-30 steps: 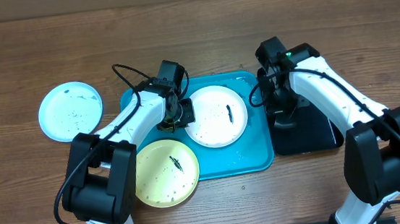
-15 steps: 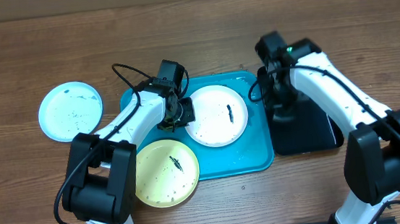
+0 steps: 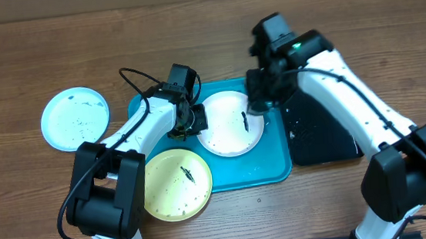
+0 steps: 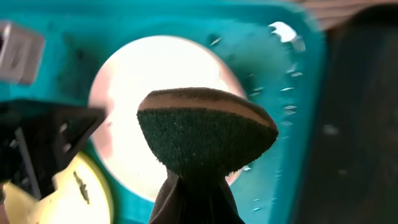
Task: Clean dirty plates on tray and stack at the side
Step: 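Carry the sponge with the right gripper onto the held white plate, then rub the green sponge across the white plate with the right gripper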
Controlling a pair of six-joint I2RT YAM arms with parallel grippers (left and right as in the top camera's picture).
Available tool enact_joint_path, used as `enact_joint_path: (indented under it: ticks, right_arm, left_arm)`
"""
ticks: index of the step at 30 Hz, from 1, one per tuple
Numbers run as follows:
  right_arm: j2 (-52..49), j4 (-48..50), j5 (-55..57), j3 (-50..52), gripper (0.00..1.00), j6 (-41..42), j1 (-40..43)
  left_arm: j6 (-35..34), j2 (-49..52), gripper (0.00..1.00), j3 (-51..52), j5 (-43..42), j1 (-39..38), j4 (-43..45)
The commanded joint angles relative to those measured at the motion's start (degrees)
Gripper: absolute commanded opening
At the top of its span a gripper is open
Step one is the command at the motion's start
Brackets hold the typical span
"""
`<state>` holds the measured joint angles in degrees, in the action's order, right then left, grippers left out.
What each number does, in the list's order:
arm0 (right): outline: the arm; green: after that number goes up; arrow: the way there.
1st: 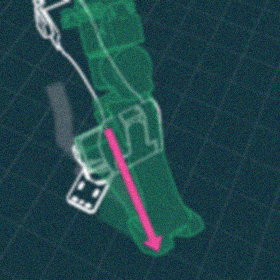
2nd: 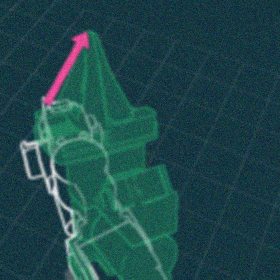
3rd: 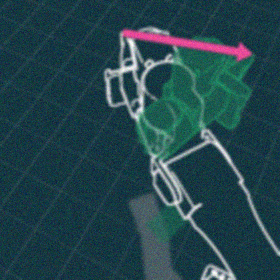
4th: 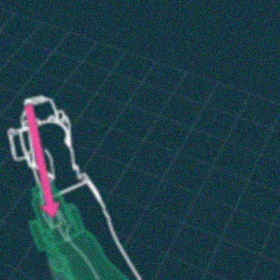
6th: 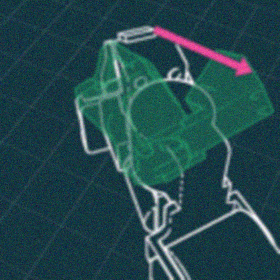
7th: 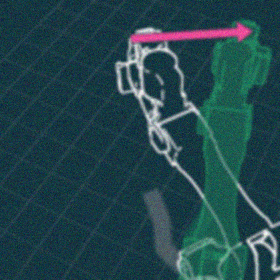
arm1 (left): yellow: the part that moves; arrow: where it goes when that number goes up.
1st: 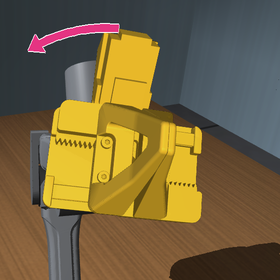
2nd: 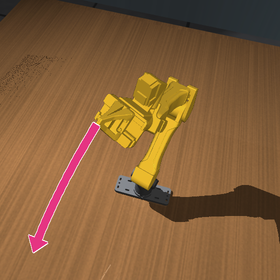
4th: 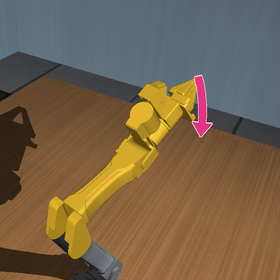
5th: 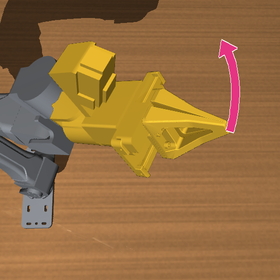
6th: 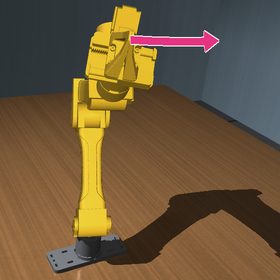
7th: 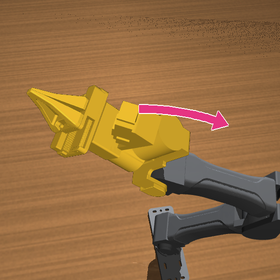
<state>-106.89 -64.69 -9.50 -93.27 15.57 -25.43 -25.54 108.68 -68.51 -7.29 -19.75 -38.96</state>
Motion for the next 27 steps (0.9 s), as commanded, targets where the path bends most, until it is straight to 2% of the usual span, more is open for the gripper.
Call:
enact_joint_path:
  ticks: [1,7,16,27]
  right_arm:
    - [0.0,-0.4,4.8,-0.6,0.04,3.0,-3.6]
    - [-1.7,0.2,14.5,1.1,0.04,4.3,-7.6]
    - [-9.9,1.7,14.8,1.4,0.04,4.8,-8.0]
    - [-14.9,4.2,13.7,3.5,0.04,12.0,-7.8]
  left_arm:
    - [-0.2,0.7,0.06,-1.0,0.2,0.4,0.2]
    - [-0.2,0.7,0.05,-1.0,0.2,0.4,0.0]
    - [-0.2,0.7,0.06,-1.0,0.2,0.4,0.0]
    - [-0.2,0.7,0.05,-1.0,0.2,0.4,-0.2]
